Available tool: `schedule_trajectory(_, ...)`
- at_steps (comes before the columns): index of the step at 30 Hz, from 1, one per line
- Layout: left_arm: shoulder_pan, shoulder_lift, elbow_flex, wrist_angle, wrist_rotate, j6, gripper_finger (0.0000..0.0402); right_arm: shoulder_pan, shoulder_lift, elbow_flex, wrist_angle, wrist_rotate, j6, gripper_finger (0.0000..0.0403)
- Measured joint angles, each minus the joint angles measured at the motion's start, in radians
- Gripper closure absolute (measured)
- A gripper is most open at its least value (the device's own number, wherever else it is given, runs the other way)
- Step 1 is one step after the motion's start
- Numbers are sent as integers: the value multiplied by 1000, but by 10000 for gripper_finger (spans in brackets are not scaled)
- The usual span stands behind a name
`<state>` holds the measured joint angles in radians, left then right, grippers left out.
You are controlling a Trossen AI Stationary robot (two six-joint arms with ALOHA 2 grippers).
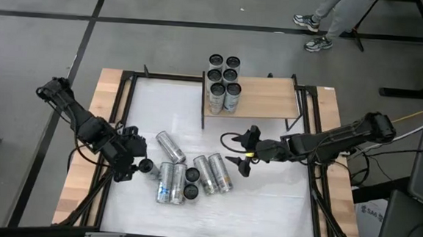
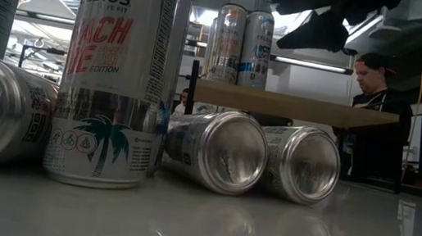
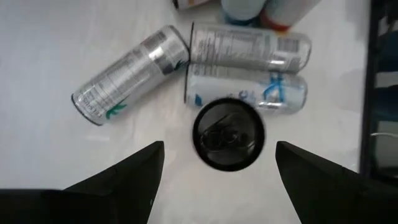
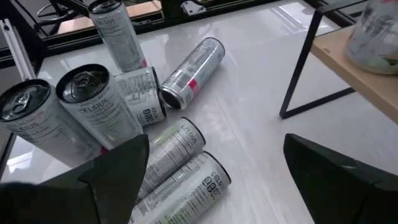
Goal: Place canned beverage on shelf
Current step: Put the pink soda can on the shelf
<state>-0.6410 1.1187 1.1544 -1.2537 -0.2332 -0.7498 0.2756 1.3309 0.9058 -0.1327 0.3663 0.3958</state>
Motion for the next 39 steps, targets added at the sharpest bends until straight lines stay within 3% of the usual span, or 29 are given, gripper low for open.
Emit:
schedule_trajectory(15,-4,3,-158,102,48,0,98,0,-1,0,5,0,-3,39)
schedule_trajectory(26,-3,3,-251,275,39,26,98,-1,-1,0,4,0,-8,39)
schedule_trajectory(39,-3,3,-264,284,32,18,101,-1,-1,0,4,0,-8,39)
